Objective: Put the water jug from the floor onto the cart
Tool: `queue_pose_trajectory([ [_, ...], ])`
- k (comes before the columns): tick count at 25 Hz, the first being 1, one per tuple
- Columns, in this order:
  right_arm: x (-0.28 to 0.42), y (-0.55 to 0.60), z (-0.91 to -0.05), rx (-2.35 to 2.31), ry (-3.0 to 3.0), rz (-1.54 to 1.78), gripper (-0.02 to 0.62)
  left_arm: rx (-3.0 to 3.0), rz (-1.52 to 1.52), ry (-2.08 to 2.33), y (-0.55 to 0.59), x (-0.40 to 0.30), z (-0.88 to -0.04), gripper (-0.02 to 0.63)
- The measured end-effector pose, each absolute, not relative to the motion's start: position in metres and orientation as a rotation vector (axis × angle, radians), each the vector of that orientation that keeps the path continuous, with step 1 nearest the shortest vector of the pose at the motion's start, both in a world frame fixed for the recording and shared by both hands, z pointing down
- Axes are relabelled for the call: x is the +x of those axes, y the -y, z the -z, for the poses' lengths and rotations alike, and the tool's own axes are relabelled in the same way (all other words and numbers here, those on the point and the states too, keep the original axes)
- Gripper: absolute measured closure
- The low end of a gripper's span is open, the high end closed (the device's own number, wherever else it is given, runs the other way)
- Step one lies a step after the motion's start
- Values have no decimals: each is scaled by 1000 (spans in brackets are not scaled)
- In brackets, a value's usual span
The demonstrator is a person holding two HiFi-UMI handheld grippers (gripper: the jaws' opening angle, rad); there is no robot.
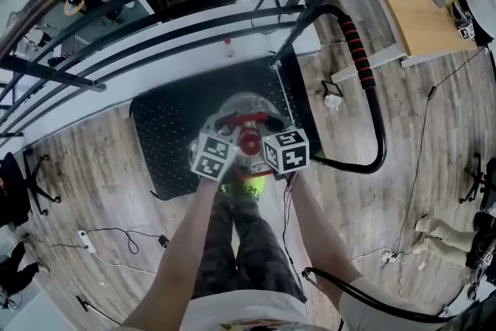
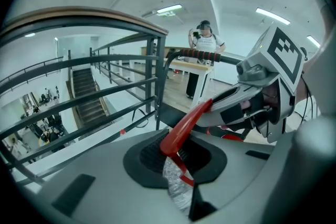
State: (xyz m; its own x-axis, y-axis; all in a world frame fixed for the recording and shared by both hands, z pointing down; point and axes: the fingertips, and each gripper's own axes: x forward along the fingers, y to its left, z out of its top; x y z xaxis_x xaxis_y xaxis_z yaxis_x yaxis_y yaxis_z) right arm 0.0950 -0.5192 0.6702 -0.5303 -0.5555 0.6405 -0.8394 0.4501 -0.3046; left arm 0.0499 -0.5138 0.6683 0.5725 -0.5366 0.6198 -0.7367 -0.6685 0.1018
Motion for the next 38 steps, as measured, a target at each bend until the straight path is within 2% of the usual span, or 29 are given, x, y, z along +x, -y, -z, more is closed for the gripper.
queue_pose_trajectory([
  [25,84,633,-700,1230,2320,-751,575,2472,-688,1100,620,42,-696,554],
  [38,87,641,-705,1220,2312,-779,575,2484,-678,1075,624,48,-698,549],
])
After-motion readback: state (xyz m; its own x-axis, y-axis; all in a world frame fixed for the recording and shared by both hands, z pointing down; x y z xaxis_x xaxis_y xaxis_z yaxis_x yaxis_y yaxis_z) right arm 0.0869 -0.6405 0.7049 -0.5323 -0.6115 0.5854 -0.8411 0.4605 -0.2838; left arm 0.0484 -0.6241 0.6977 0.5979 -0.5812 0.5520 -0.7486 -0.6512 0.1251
